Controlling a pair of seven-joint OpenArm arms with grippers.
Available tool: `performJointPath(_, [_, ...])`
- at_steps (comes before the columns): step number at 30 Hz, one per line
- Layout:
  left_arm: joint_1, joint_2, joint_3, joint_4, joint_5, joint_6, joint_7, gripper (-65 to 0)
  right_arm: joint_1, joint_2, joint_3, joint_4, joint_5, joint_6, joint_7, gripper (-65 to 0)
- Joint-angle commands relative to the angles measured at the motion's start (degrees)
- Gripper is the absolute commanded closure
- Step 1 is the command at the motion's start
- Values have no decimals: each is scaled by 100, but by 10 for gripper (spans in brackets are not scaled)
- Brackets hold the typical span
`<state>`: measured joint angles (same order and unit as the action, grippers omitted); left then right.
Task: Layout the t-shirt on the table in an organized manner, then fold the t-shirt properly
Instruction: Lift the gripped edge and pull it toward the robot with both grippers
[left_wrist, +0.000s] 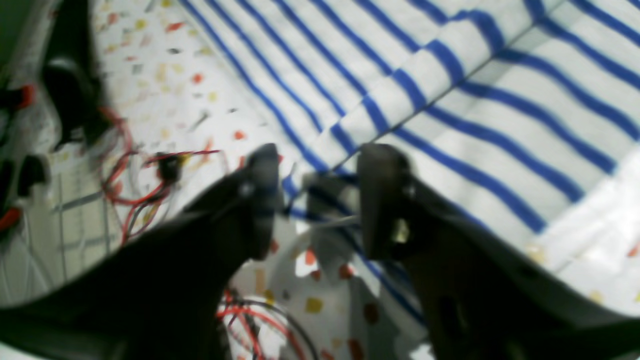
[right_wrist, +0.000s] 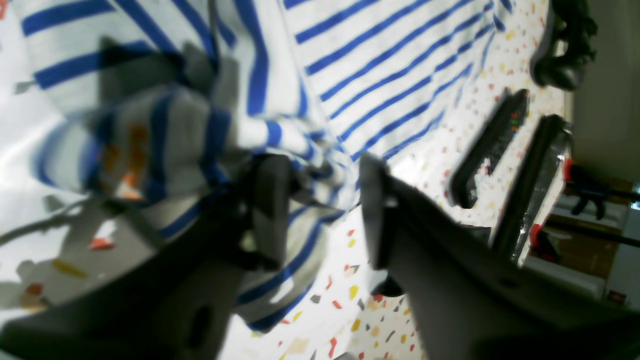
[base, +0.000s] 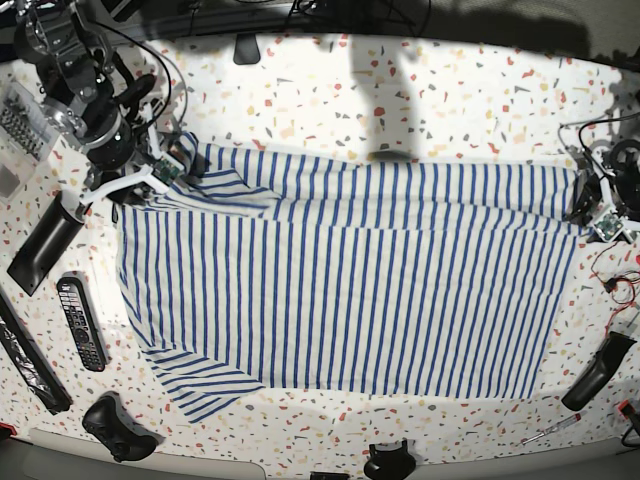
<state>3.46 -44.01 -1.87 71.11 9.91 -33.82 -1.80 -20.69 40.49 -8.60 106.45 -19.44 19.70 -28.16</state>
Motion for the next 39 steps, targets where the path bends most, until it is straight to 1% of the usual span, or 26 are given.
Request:
performJointPath(1, [-79,-162,-61,61,-114,125,90,-260,85,98,42,63,-2,-131,72,-256])
performJointPath(3, [-92,-186,-63,61,-146,212,398,-260,87,114,44,81,0,-282,74,-256])
performJointPath(5, [-85,-273,-66,61,-221,221,573,-260,83,127,44,129,22,-409,74,-256])
performJointPath(7, [-76,-420,-66,63,-697,214,752,-260,81,127,44,223,48,-422,70,-256])
performJointPath(9, [-79,-575,-83,68,-1373,214,994,-250,76,127,46,339,170,-483,42,-256])
performJointPath(11, [-76,-623,-197,131,-1873,210,1303,-249,74,116,96,479,540,-549,-28,-255])
performJointPath(13, [-74,-592,-402,232,-2389,208,1598,-249,46,37,240,656,848,-581,-66,-254])
performJointPath(15, [-74,-450,-702,348,-2885,205,1853,-249,33,-142,472,852,1263,-612,-122,-254])
performJointPath(17, [-74,-186,-1097,452,-3296,203,2079,-249,-50,-387,758,1038,1810,-636,-127,-253])
performJointPath(18, [-74,-31,-1298,481,-3510,186,2164,-240,-107,-522,896,1113,2094,-636,-129,-241])
performJointPath(20, [-59,275,-1659,487,-3805,164,2262,-196,-216,-798,1121,1163,2588,-627,-127,-192])
performJointPath(23, [-44,678,-2020,485,-3853,160,2345,-107,-334,-1141,1309,1161,3018,-625,-122,-100])
performJointPath(26, [-42,973,-2081,485,-3851,142,2347,-4,-328,-1421,1314,1161,3150,-627,-118,0])
performJointPath(29, [-42,1246,-2081,485,-3847,138,2378,0,-330,-1690,1314,1154,3189,-623,-122,0])
performJointPath(31, [-44,1403,-2081,485,-3845,122,2430,0,-319,-1786,1314,1137,3187,-623,-103,0])
performJointPath(35, [-46,1628,-2081,461,-3842,125,2430,0,-264,-1812,1314,907,3141,-621,-90,0])
performJointPath(37, [-44,1733,-2081,461,-3823,125,2430,0,-221,-1812,1314,592,3145,-621,-81,0])
performJointPath(39, [-48,1829,-2081,461,-3659,125,2415,0,-111,-1812,1314,203,3145,-616,2,0])
